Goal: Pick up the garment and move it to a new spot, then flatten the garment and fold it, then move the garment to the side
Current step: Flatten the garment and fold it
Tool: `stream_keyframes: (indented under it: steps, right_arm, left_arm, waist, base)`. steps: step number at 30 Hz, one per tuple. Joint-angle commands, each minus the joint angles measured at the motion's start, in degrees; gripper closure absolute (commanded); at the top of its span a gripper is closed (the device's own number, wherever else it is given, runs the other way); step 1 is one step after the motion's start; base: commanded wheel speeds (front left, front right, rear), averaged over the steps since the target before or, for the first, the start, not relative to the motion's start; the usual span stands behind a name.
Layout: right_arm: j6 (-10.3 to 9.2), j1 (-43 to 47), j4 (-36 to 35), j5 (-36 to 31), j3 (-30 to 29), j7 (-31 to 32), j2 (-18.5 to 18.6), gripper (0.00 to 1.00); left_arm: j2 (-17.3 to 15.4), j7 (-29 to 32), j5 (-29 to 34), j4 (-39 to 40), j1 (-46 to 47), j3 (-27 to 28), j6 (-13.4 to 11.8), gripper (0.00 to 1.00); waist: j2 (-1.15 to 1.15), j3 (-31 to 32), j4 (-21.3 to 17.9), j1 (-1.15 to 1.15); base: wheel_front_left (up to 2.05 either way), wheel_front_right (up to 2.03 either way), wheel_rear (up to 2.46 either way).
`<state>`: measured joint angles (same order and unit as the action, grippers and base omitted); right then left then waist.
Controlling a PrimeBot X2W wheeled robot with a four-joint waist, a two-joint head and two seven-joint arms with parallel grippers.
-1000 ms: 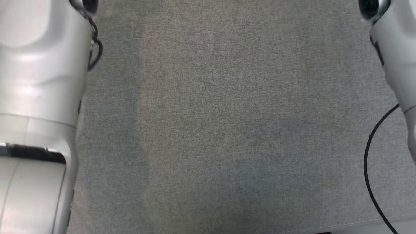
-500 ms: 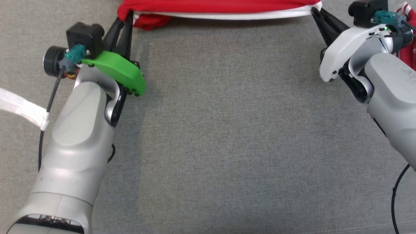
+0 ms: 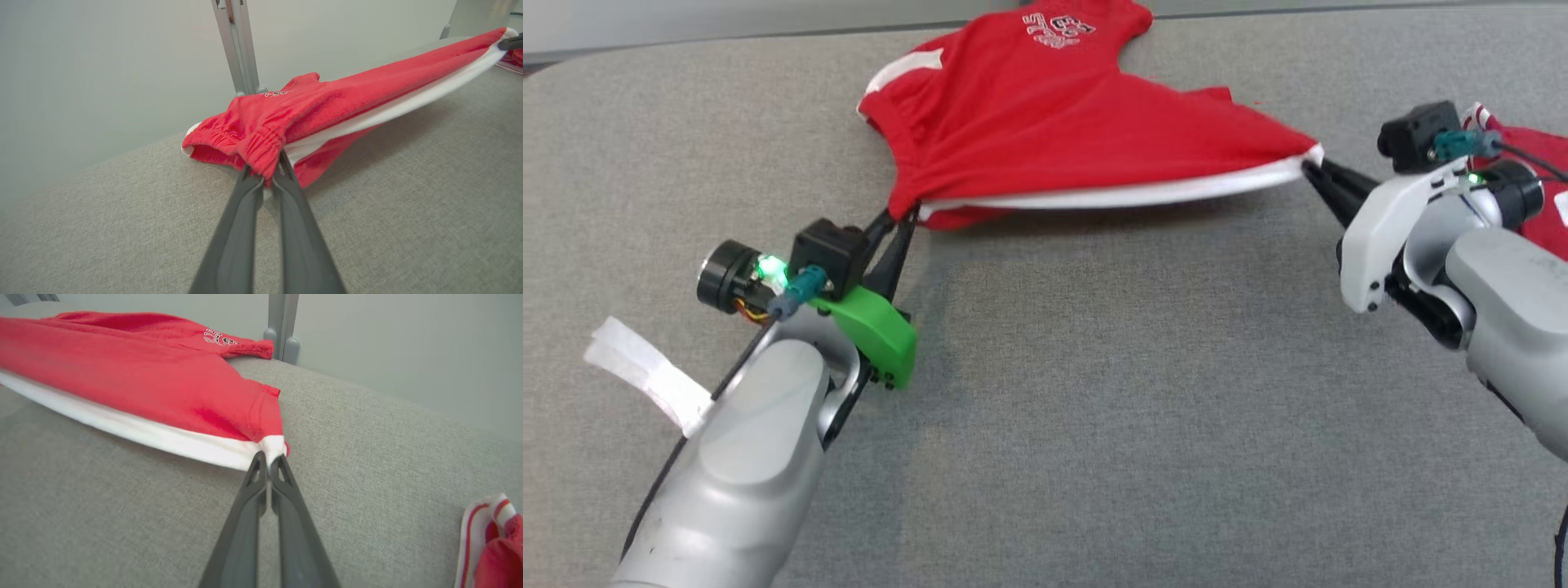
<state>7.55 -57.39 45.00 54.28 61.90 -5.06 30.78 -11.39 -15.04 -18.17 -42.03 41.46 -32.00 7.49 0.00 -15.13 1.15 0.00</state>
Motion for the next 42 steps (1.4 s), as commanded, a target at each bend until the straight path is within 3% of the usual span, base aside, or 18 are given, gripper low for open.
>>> stream_keyframes:
  steps: [1, 12, 24, 30, 34, 42]
  right_arm:
    - [-0.14, 1.49, -0.95, 1.46, 1.11, 1.01, 0.86, 1.0]
    - [-0.15, 8.43, -10.96, 11.05, 9.0, 10.51, 10.36, 1.0]
    - [-0.19, 17.73, -25.7, 17.5, 10.99, 23.09, 22.17, 1.0]
    - [-0.18, 18.66, -32.79, 16.59, 10.52, 27.35, 27.57, 1.0]
    - [-0.18, 16.33, -33.85, 15.93, 8.39, 28.01, 28.14, 1.0]
    - [-0.15, 9.38, -32.57, 13.91, 3.49, 31.0, 26.23, 1.0]
  left_arm:
    - [-0.9, -0.14, -0.01, 0.37, -1.98, -1.23, -0.1, 1.0]
    - [-6.32, -0.13, -3.99, 4.85, -13.23, -10.77, -0.14, 1.0]
    - [-11.62, -0.06, -7.53, 13.43, -25.36, -16.7, -0.14, 1.0]
    - [-13.68, 0.43, -5.98, 19.59, -28.47, -18.08, -1.65, 1.0]
    - [-14.01, 1.71, -5.84, 22.35, -27.37, -18.05, -2.35, 1.0]
    - [-11.3, 2.55, -5.24, 24.13, -20.67, -16.35, -3.94, 1.0]
  waist:
    - [0.0, 3.77, 1.24, 0.0]
    - [0.0, 11.7, 1.6, 0.0]
    - [0.0, 16.96, 1.12, 0.0]
    - [0.0, 17.09, 1.36, 0.0]
    - [0.0, 16.56, 2.4, 0.0]
    - [0.0, 10.97, 5.72, 0.0]
  base:
    - [0.0, 0.0, 0.0]
    - [0.0, 0.0, 0.0]
    - [0.0, 0.0, 0.0]
    - [0.0, 0.0, 0.0]
    - [0.0, 0.0, 0.0]
    - [0.0, 0.0, 0.0]
